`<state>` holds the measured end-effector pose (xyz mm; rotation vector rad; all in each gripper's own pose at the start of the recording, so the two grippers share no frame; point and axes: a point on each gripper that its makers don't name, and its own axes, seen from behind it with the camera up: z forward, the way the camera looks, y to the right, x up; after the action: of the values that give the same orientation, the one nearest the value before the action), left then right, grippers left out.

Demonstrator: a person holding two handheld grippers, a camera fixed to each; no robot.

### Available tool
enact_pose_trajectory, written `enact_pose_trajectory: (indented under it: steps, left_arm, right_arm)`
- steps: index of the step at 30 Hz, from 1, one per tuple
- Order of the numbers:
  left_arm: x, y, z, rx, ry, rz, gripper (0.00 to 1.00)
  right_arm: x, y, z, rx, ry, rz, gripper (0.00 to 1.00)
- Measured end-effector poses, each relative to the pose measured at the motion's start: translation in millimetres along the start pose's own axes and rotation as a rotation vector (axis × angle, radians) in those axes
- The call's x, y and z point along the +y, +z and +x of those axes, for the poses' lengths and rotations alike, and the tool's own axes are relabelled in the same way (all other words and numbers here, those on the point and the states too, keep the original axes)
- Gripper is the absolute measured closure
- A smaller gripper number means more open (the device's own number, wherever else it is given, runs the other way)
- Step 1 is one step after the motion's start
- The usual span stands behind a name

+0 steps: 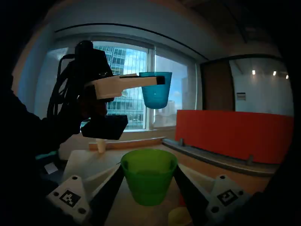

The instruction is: Pour water

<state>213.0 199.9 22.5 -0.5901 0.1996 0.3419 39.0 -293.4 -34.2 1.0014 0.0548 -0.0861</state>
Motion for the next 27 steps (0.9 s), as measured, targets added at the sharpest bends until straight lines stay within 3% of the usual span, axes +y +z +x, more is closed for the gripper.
enact_pose_trajectory:
  steps: [3, 9, 20, 27]
  left_arm:
    - [-2.5, 1.8, -3.6, -0.008, -0.083, -0.012, 0.13]
    - [-6.4, 7.2, -17.6, -0.032, -0.181, -0.02, 0.13]
    - [-2.8, 8.7, -18.4, -0.007, -0.263, -0.041, 0.13]
    - [-3.1, 5.3, -26.2, -0.023, -0.3, -0.043, 0.13]
  right_arm:
    - [-0.1, -0.7, 1.3, 0.0, -0.004, -0.002, 0.11]
    - [0.1, -2.2, 3.0, 0.003, -0.004, -0.006, 0.1]
    - [-1.0, -2.8, 6.2, 0.004, -0.003, -0.004, 0.1]
    - [0.2, -5.8, 8.9, 0.006, 0.003, -0.011, 0.1]
